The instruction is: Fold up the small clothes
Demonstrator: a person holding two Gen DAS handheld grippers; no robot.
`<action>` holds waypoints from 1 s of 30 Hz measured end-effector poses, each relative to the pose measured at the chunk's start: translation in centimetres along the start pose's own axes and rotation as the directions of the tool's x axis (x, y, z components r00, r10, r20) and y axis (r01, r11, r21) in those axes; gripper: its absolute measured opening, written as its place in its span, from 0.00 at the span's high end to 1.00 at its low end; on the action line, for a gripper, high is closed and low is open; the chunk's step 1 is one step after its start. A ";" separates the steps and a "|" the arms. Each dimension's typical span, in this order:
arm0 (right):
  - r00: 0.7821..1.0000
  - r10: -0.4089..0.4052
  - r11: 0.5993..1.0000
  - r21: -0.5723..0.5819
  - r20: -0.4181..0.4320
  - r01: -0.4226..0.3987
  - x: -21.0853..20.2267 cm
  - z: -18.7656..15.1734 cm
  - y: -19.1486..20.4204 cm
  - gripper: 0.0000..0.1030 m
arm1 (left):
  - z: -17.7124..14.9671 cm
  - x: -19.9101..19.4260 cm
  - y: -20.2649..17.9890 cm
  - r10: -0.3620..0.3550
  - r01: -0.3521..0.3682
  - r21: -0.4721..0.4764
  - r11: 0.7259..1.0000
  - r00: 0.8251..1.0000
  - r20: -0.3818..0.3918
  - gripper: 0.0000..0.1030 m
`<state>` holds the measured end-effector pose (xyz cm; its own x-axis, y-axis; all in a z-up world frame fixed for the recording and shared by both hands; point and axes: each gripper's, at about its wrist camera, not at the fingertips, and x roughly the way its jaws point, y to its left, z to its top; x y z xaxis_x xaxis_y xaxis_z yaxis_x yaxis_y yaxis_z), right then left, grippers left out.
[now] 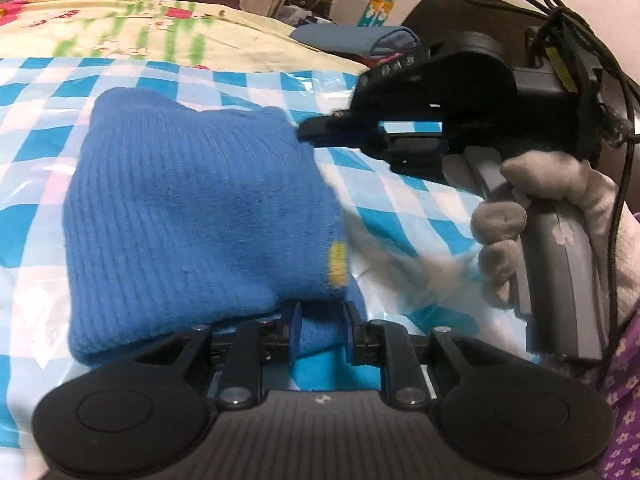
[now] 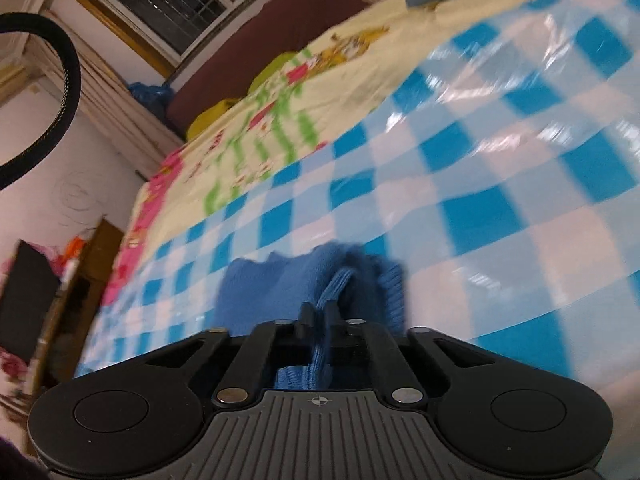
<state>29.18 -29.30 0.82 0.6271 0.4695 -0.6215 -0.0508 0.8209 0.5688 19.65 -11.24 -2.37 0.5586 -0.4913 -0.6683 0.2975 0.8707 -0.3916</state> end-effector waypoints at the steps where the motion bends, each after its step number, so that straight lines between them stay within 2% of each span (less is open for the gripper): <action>1: 1.000 -0.006 1.000 0.014 0.000 0.006 0.0 0.0 -0.6 0.99 | 0.0 0.2 0.0 -0.006 0.006 0.005 1.000 1.000 -0.007 0.75; 4: 1.000 -0.007 0.999 0.044 -0.028 0.008 0.6 -0.4 -1.7 0.97 | -0.1 -0.2 0.0 -0.029 0.029 0.014 0.999 0.999 -0.027 0.75; 5: 0.999 0.015 0.998 0.054 -0.042 -0.013 0.7 -0.6 -1.8 0.92 | -0.2 -0.7 -0.1 -0.038 0.038 0.025 0.999 0.999 -0.032 0.75; 7: 0.997 0.060 0.996 0.072 -0.047 -0.056 0.5 -0.8 -1.9 0.90 | -0.4 -2.5 -0.5 -0.052 0.053 0.069 0.996 0.998 -0.025 0.75; 11: 0.989 0.143 0.982 0.130 -0.037 -0.137 0.3 -0.4 -2.3 0.60 | -0.6 -5.7 -0.3 -0.041 0.040 0.109 0.993 0.999 0.009 0.74; 12: 0.988 0.150 0.981 0.134 -0.040 -0.144 0.6 -0.2 -2.1 0.58 | -0.6 -6.3 -0.1 -0.035 0.032 0.101 0.994 0.999 0.022 0.74; 18: 0.984 0.113 0.993 0.058 -0.141 -0.105 3.6 0.0 0.1 0.57 | 0.9 -7.2 2.9 0.070 -0.075 0.049 0.996 0.993 0.098 0.74; 20: 0.983 0.088 0.996 0.032 -0.161 -0.084 4.1 -0.5 0.6 0.58 | 1.3 -7.7 3.6 0.070 -0.077 0.051 0.996 0.991 0.115 0.70; 23: 0.985 0.078 0.997 0.002 -0.156 -0.078 3.9 -1.1 0.9 0.82 | 1.3 -7.6 4.2 0.101 -0.108 0.066 0.992 0.990 0.099 0.67; 26: 0.986 0.106 0.994 -0.020 -0.127 -0.110 2.0 -0.8 1.2 0.85 | 1.6 -7.5 4.9 0.088 -0.091 0.026 0.996 0.992 0.089 0.67; 30: 0.987 0.140 0.990 -0.025 -0.075 -0.142 -1.5 0.0 0.9 0.86 | 1.7 -7.9 4.7 0.058 -0.062 0.028 0.998 0.991 0.120 0.66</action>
<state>28.17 -29.30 2.24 0.5538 0.6026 -0.5746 -0.1584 0.7537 0.6378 17.96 -3.21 2.18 0.6637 -0.4340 -0.6092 0.2836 0.8997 -0.3318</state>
